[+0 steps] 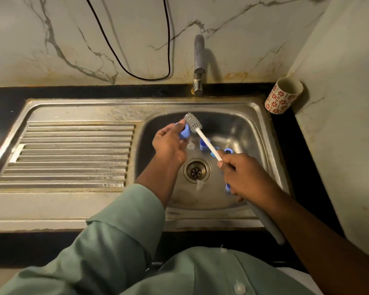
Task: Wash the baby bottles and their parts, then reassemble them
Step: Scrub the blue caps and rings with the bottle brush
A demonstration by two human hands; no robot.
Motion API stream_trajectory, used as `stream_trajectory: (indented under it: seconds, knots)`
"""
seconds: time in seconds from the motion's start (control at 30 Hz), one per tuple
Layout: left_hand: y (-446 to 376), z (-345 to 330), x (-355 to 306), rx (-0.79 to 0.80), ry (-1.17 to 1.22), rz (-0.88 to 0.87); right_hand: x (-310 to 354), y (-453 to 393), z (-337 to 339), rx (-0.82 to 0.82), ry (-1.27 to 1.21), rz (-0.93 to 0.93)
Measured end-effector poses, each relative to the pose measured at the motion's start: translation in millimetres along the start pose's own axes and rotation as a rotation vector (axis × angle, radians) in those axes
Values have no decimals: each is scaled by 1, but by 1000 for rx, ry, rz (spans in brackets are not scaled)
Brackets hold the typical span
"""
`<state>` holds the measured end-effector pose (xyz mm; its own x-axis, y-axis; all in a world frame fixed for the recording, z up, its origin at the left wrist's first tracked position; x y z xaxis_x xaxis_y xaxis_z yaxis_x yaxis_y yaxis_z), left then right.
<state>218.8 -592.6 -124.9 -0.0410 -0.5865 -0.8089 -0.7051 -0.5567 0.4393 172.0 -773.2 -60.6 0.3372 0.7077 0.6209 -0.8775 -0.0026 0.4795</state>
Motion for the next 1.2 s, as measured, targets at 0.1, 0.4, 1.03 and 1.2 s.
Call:
stream_trajectory:
  seconds: [0.1, 0.4, 1.03, 1.2]
  knots:
    - [1, -6, 6, 16, 46, -2, -4, -2, 1, 28, -25, -22]
    - [3, -16, 5, 111, -22, 37, 2, -5, 8, 33, -70, -16]
    - [16, -14, -8, -46, 129, -8, 10, 14, 7, 3, -42, -2]
    - [24, -24, -7, -12, 146, -28, 14, 15, 5, -24, -77, -19]
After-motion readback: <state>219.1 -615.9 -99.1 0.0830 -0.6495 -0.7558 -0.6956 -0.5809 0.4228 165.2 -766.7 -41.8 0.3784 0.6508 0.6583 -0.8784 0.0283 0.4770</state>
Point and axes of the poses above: each hand's wrist, its own y-axis away from the middle knuckle, its own z-axis out of the back of the hand, x = y × z, the point moved 8 cm from there along -y, towards the middle knuckle, and after that the axes turned 15 degrees about -z, right-handed, at the moved point
